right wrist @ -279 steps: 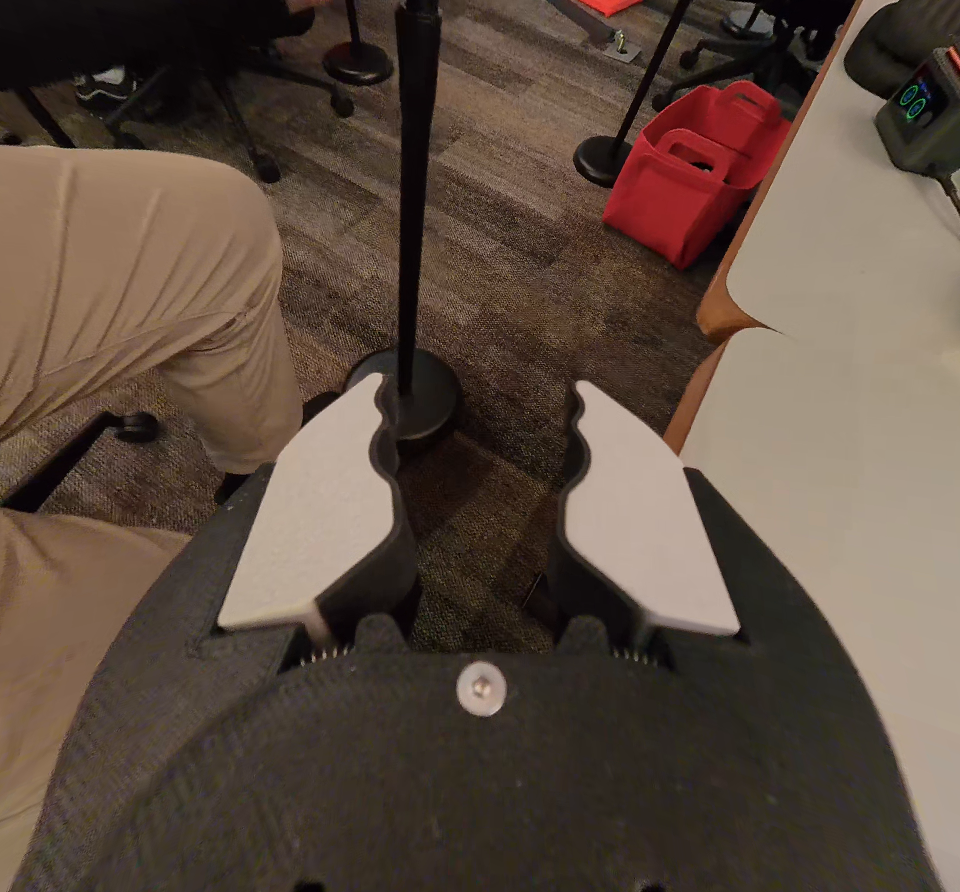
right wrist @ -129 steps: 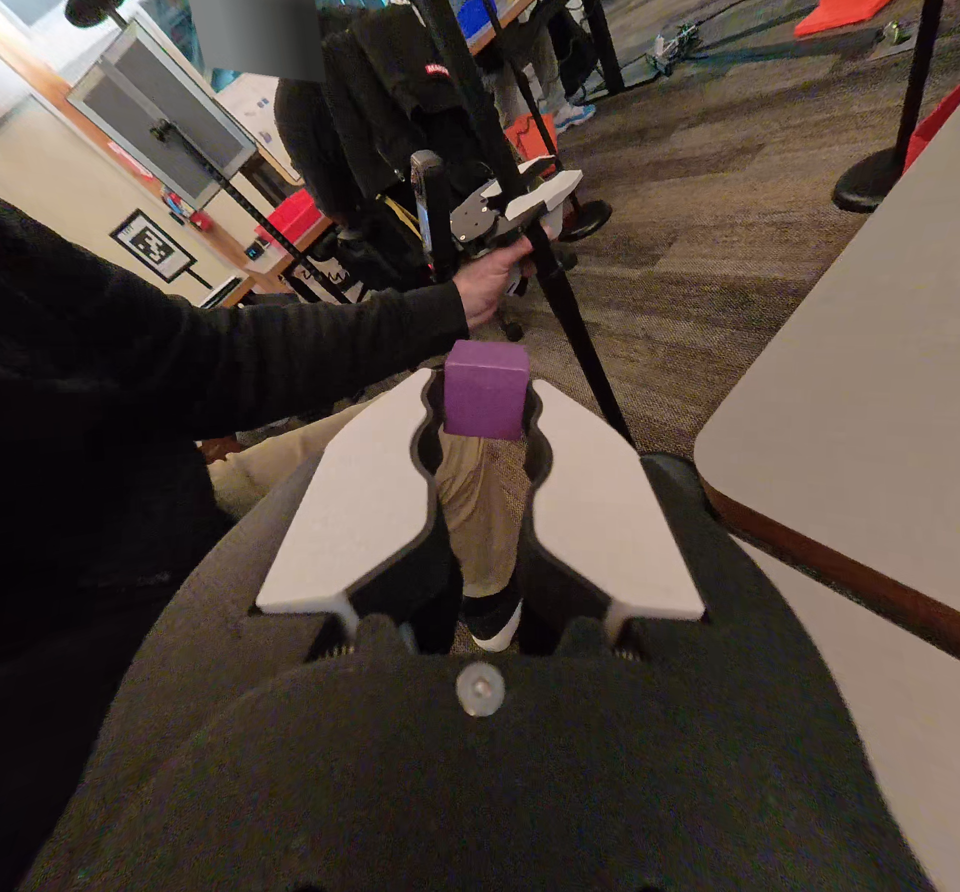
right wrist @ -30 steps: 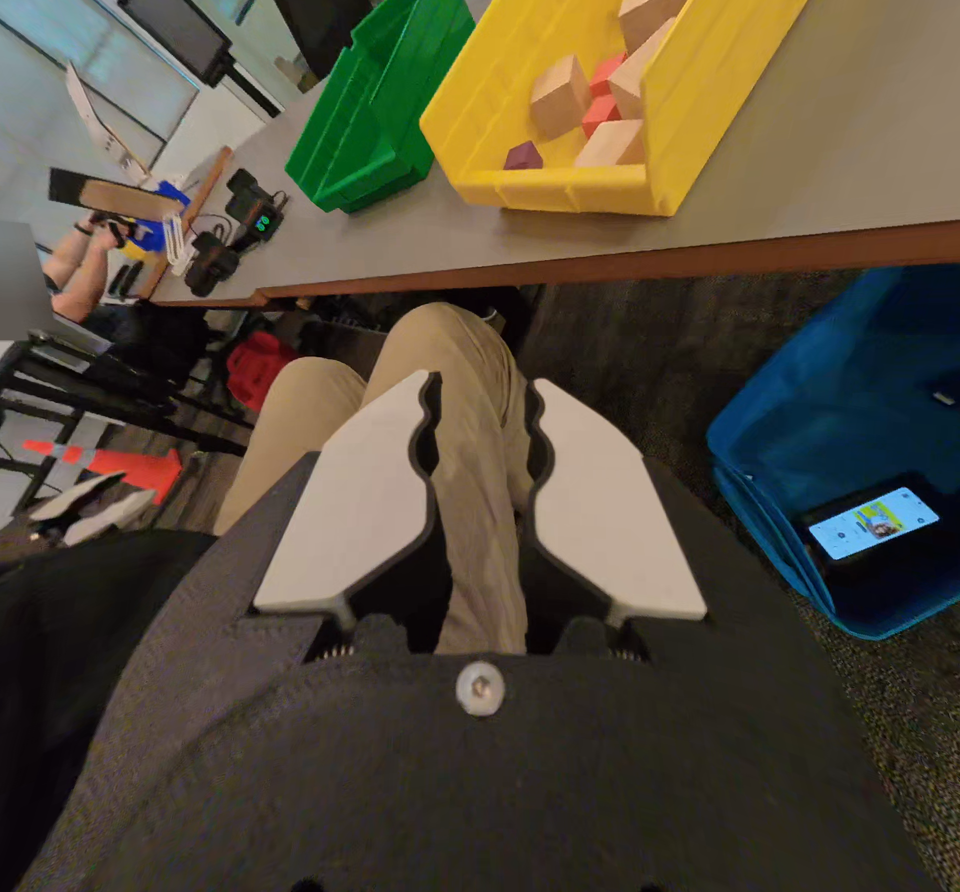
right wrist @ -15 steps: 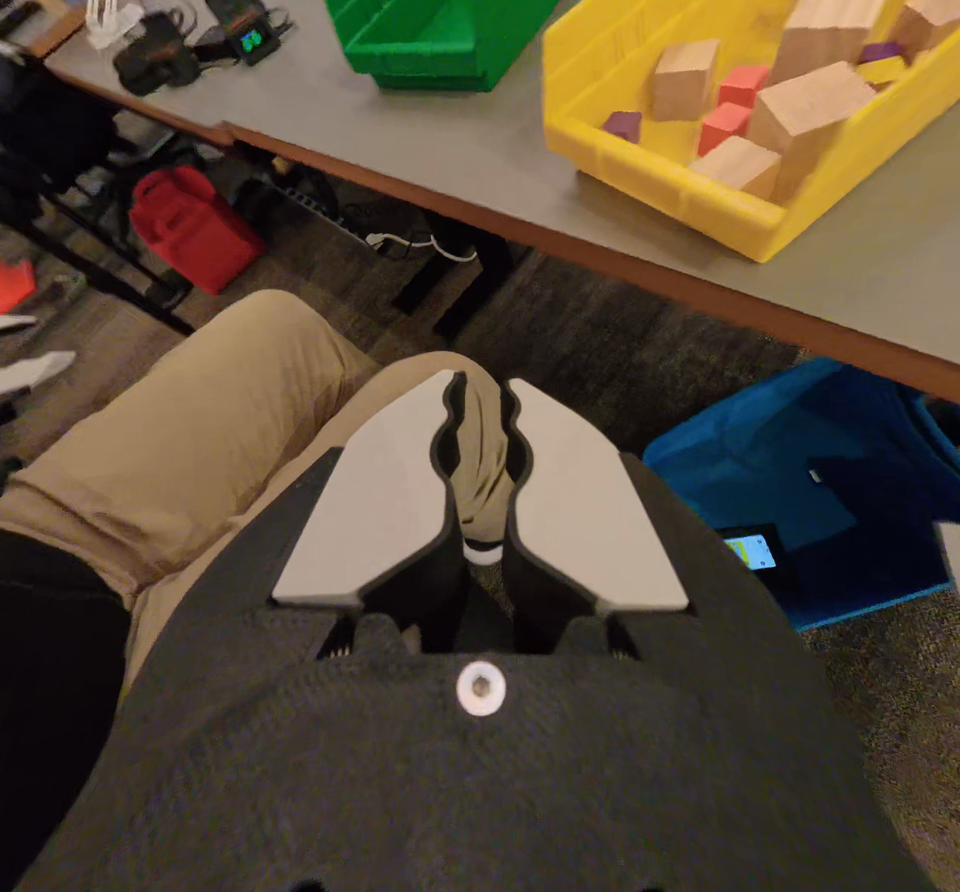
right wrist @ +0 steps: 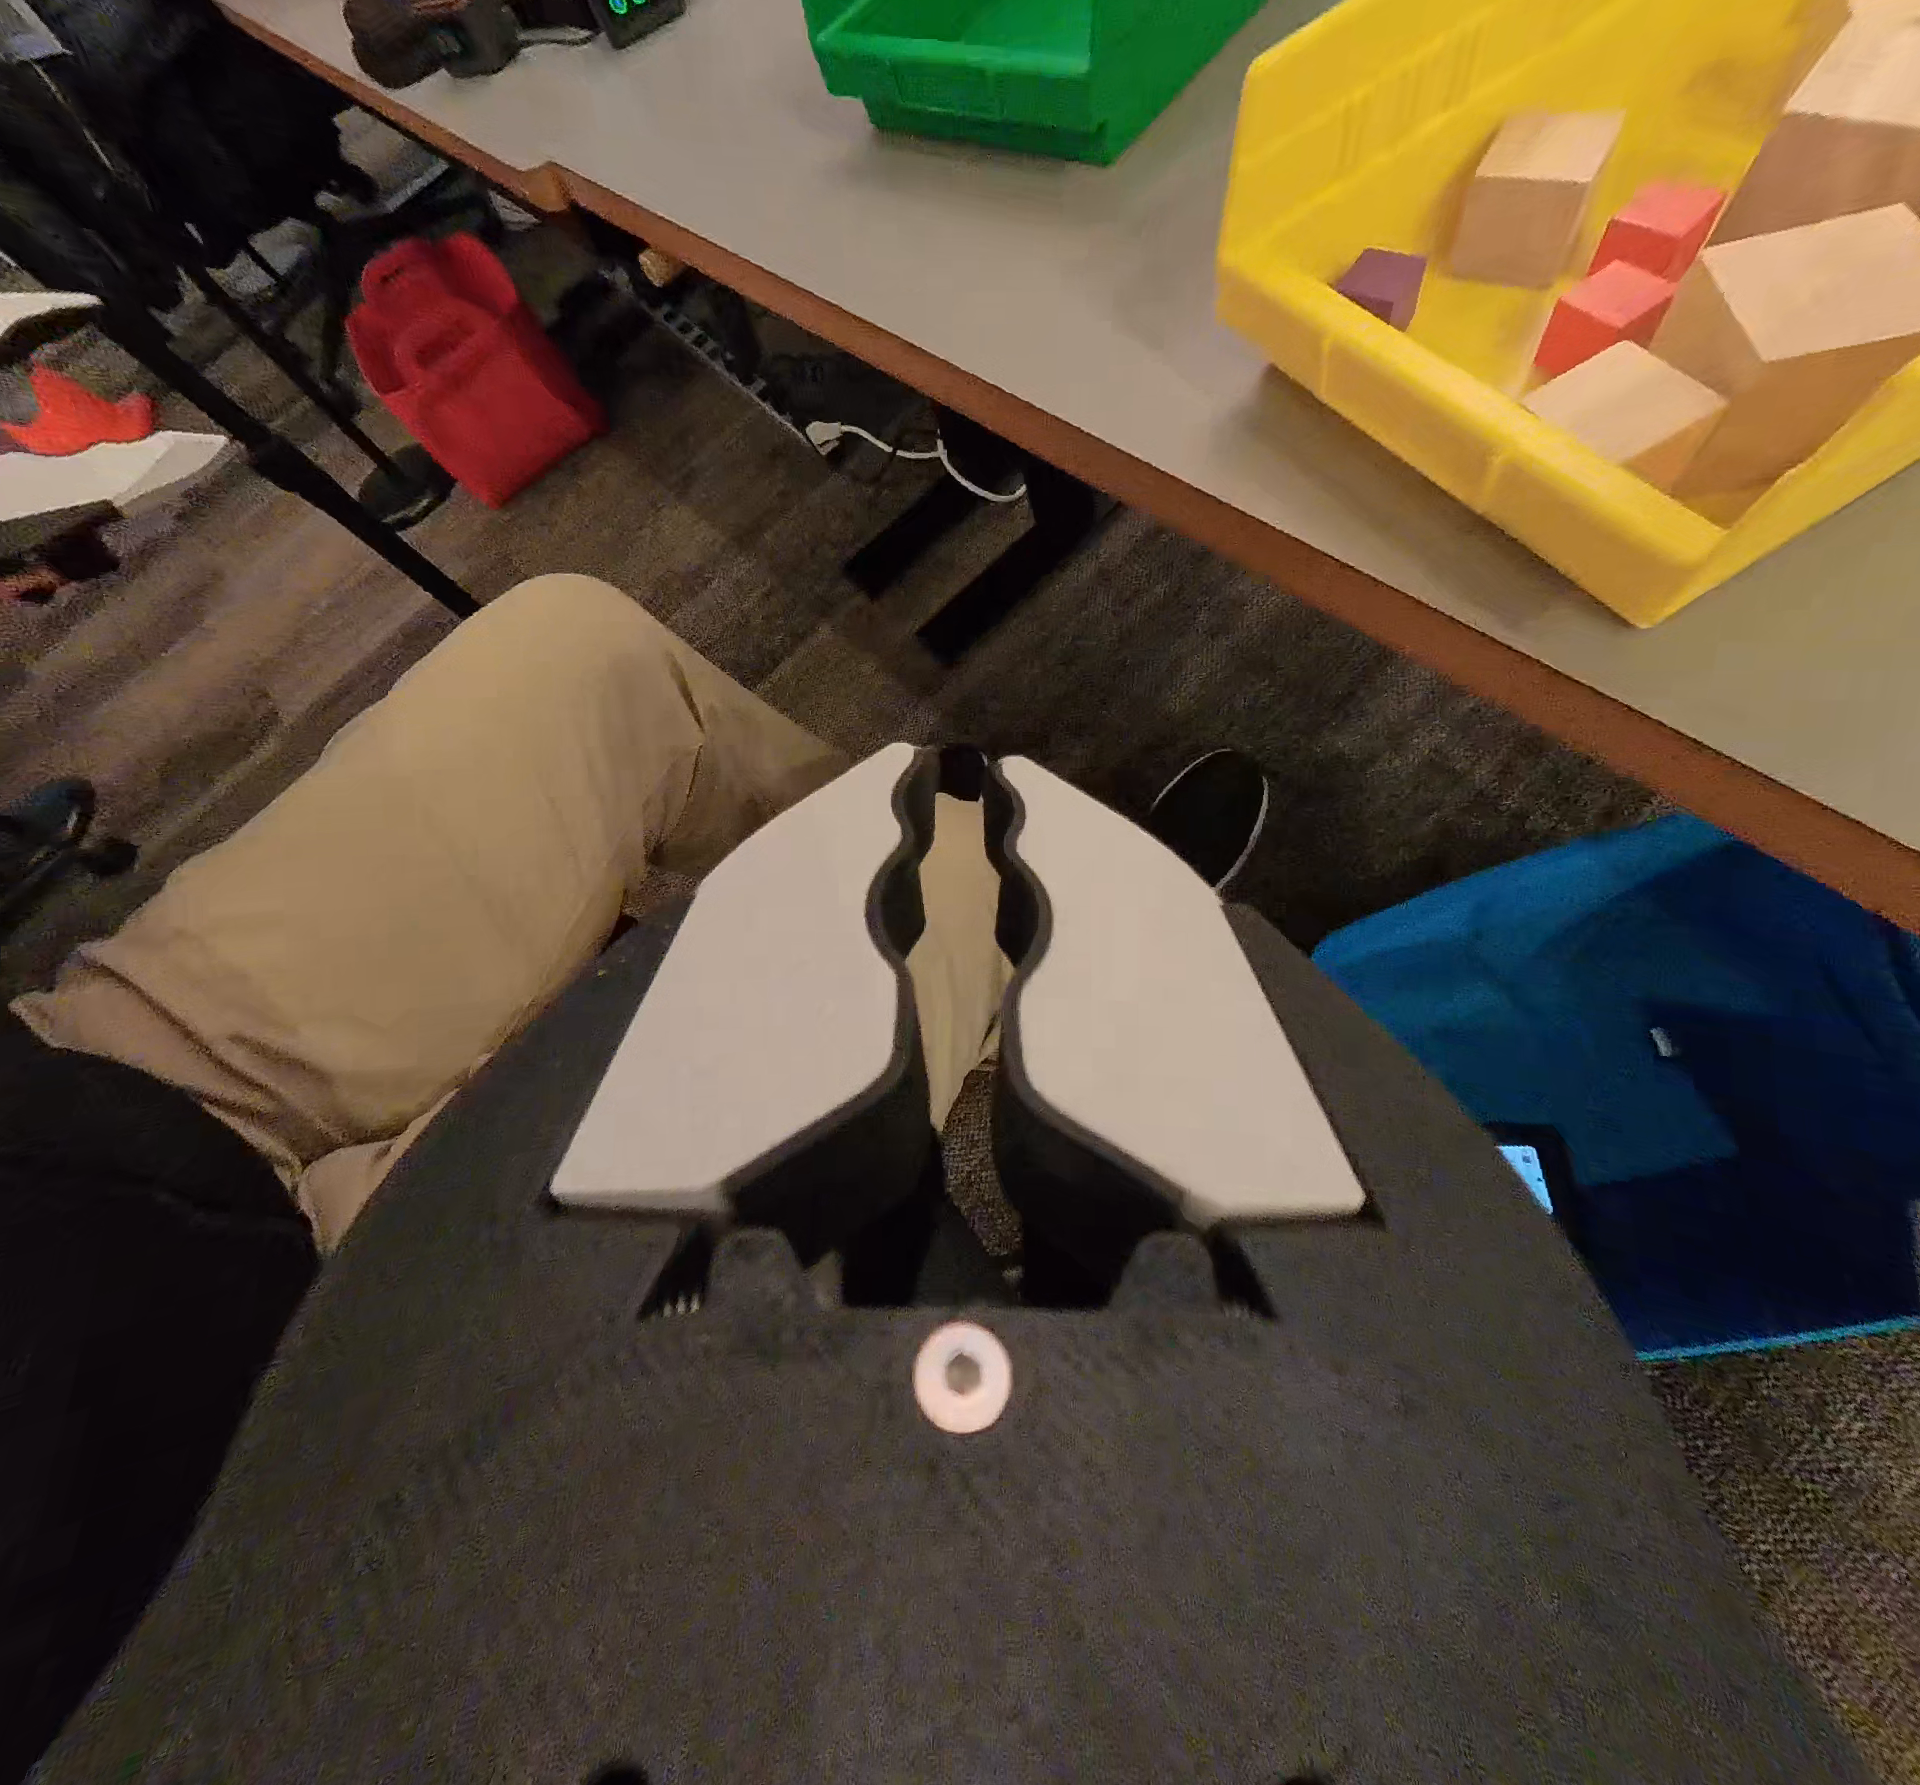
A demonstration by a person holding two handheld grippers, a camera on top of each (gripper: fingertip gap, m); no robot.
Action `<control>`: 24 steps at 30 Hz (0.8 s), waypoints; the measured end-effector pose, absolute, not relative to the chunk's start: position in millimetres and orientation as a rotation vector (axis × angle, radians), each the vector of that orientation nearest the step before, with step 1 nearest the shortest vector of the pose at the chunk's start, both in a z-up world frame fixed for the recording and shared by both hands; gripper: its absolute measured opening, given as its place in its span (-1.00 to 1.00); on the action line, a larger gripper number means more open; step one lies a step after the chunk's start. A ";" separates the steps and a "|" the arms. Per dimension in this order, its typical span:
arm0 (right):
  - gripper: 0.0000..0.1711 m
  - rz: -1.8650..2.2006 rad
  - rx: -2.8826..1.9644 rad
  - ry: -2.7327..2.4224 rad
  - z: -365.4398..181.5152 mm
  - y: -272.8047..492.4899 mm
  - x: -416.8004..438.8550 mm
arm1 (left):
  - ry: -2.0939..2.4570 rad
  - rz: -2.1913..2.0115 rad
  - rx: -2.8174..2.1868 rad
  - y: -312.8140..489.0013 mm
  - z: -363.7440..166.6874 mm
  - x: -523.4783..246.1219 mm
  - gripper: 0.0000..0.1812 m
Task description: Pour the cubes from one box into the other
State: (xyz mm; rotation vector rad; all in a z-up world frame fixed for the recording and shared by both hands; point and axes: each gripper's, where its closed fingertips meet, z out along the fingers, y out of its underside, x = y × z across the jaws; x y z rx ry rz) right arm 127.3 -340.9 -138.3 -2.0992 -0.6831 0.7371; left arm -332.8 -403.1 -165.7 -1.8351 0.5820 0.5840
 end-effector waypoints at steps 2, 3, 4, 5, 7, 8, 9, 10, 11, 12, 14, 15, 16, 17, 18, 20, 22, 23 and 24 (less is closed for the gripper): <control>-0.94 0.818 -2.125 -0.615 -142.5 -310.4 133.2 | 0.607 0.548 -1.771 -347.0 -162.3 -339.9 -0.14; -0.89 0.865 -2.107 -0.569 -138.0 -291.7 138.5 | 0.578 0.496 -1.761 -317.8 -162.5 -346.8 -0.12; -0.81 0.892 -2.084 -0.512 -131.7 -270.3 145.8 | 0.525 0.415 -1.767 -288.5 -162.2 -353.1 -0.06; -0.76 0.892 -2.074 -0.461 -126.4 -249.0 154.6 | 0.482 0.350 -1.760 -259.6 -158.4 -358.3 -0.02; -0.67 0.857 -2.070 -0.391 -119.7 -207.3 170.2 | 0.434 0.297 -1.710 -205.1 -145.3 -368.8 0.06; -0.63 0.855 -2.059 -0.368 -115.3 -189.0 174.4 | 0.419 0.270 -1.699 -181.1 -140.7 -372.3 0.06; -0.60 0.835 -2.058 -0.356 -112.0 -171.7 178.2 | 0.384 0.254 -1.691 -158.3 -136.2 -377.2 0.05; -0.78 0.806 -2.059 -0.375 -109.1 -156.9 179.9 | 0.346 0.233 -1.687 -136.7 -132.0 -380.5 0.04; -0.96 0.767 -2.042 -0.415 -104.4 -143.3 179.9 | 0.336 0.218 -1.691 -116.2 -129.2 -379.9 0.03; -0.96 0.691 -2.040 -0.433 -102.3 -127.6 182.5 | 0.336 0.222 -1.700 -97.0 -127.3 -378.5 0.04; -0.95 0.556 -2.115 -0.472 -109.7 -99.8 188.2 | 0.343 0.233 -1.715 -65.1 -124.2 -375.0 0.05; -0.94 0.517 -2.148 -0.467 -112.1 -88.6 191.8 | 0.337 0.223 -1.723 -52.1 -122.3 -373.1 0.06; -0.92 0.513 -2.188 -0.430 -114.3 -80.8 196.8 | 0.322 0.206 -1.737 -40.2 -121.0 -371.7 0.09; -0.87 0.505 -2.235 -0.384 -117.8 -73.9 205.0 | 0.308 0.176 -1.755 -28.7 -121.6 -368.8 0.13; -0.69 0.482 -2.266 -0.335 -119.9 -67.2 215.6 | 0.307 0.130 -1.792 -18.0 -127.0 -362.6 0.18; -0.42 0.474 -2.294 -0.221 -120.5 -57.2 229.9 | 0.333 0.063 -1.884 -0.5 -140.1 -348.6 0.25; -0.18 0.422 -2.364 -0.184 -132.0 -51.0 235.2 | 0.340 0.049 -1.928 16.4 -146.5 -342.9 0.22; -0.18 0.398 -2.404 -0.181 -140.2 -47.8 235.0 | 0.358 0.030 -1.940 24.3 -149.5 -338.2 0.17; -0.18 0.381 -2.450 -0.172 -150.6 -46.1 233.3 | 0.382 0.007 -1.973 30.9 -155.2 -333.0 0.10</control>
